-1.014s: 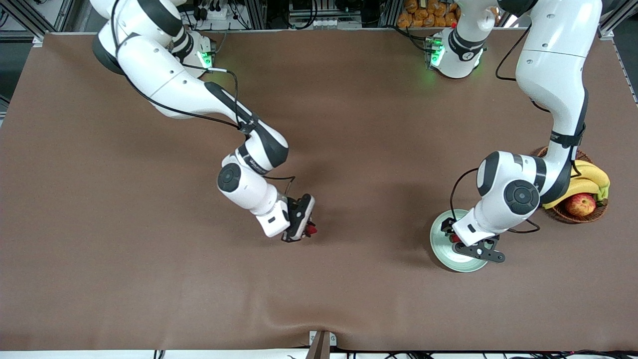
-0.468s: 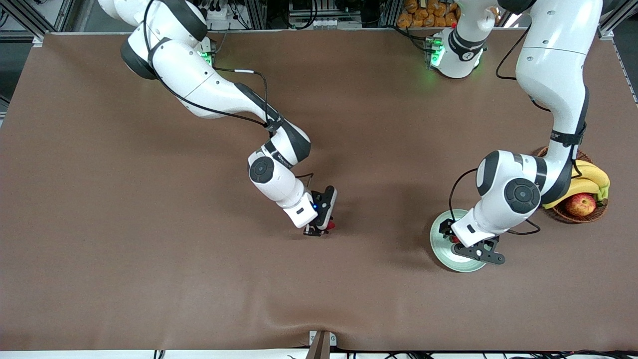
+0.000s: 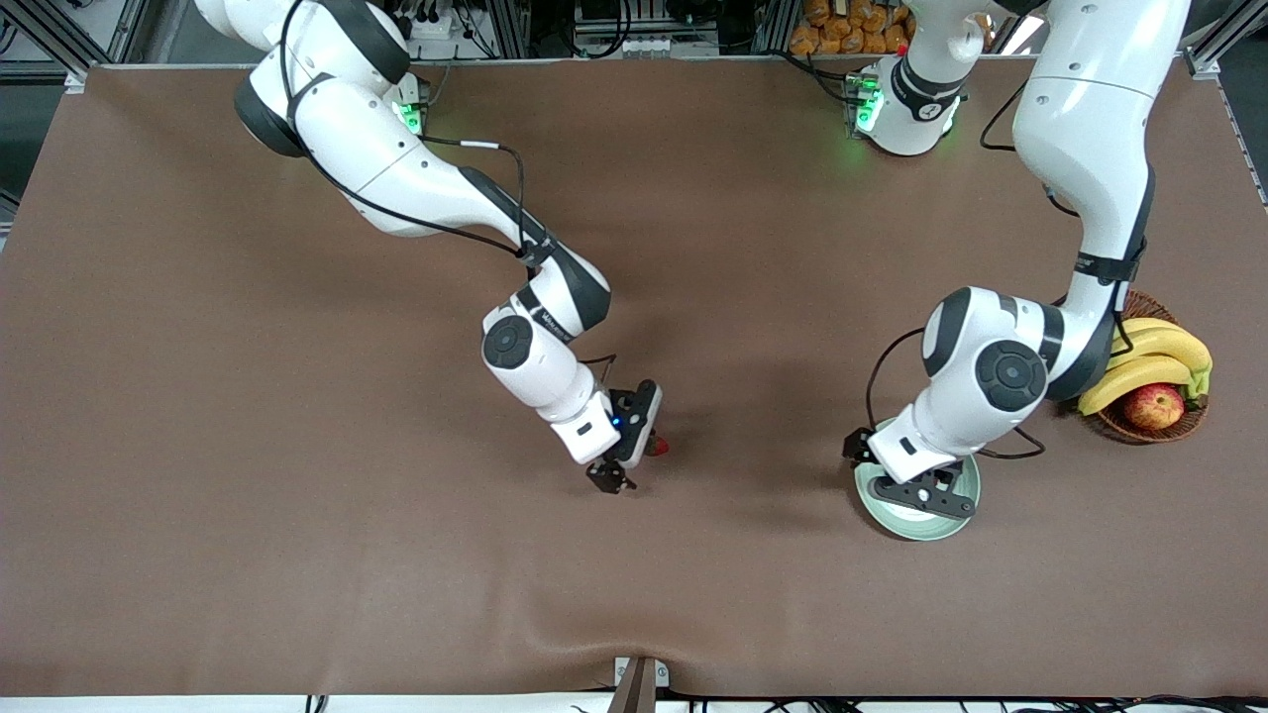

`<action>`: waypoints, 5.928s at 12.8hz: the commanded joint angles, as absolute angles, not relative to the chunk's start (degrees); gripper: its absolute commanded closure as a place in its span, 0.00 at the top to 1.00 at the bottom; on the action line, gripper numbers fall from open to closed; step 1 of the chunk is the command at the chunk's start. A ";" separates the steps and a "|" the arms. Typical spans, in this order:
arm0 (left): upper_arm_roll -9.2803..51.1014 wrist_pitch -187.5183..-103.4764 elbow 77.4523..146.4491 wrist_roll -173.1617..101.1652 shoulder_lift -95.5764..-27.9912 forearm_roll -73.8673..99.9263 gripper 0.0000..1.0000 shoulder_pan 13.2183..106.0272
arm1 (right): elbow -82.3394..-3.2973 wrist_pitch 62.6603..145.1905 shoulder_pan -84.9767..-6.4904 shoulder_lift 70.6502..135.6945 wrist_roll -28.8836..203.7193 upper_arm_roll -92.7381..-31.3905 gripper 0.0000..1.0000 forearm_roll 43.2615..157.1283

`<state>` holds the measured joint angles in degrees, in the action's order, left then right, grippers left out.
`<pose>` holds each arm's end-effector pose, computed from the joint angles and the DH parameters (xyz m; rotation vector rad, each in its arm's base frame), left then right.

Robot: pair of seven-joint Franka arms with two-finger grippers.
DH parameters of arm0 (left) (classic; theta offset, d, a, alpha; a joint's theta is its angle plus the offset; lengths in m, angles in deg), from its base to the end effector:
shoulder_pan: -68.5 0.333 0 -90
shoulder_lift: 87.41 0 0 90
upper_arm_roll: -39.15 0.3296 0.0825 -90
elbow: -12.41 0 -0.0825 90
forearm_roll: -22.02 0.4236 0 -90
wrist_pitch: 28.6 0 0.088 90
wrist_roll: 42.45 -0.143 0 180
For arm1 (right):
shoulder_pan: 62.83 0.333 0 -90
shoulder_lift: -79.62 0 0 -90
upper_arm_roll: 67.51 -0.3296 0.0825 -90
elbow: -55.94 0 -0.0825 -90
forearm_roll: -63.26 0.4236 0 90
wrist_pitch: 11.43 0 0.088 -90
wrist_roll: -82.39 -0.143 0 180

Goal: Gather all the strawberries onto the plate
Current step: 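Release the strawberry on the plate while the right gripper sets the third mid-table, then reach the left gripper to the third strawberry while the right gripper withdraws, then grasp the third strawberry with the left gripper and lift it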

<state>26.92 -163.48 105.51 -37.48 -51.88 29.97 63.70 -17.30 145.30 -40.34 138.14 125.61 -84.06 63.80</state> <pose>0.7189 -0.1977 0.2292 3.0704 -0.3953 0.1859 0.6923 0.4764 0.1434 -2.3325 -1.6581 -0.6947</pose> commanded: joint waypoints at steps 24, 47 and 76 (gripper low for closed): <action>23.50 -177.20 93.45 -22.42 -37.14 31.16 1.00 46.09 | -52.45 104.72 -63.01 84.64 108.79 -69.37 1.00 65.20; 32.64 -189.88 93.98 -22.85 -33.44 33.44 0.57 35.71 | -32.92 66.18 -62.22 78.04 74.13 -65.84 1.00 65.28; 32.21 -178.55 94.59 -35.58 -41.61 33.71 0.00 49.94 | -29.14 70.92 -64.24 78.74 78.43 -66.28 1.00 64.49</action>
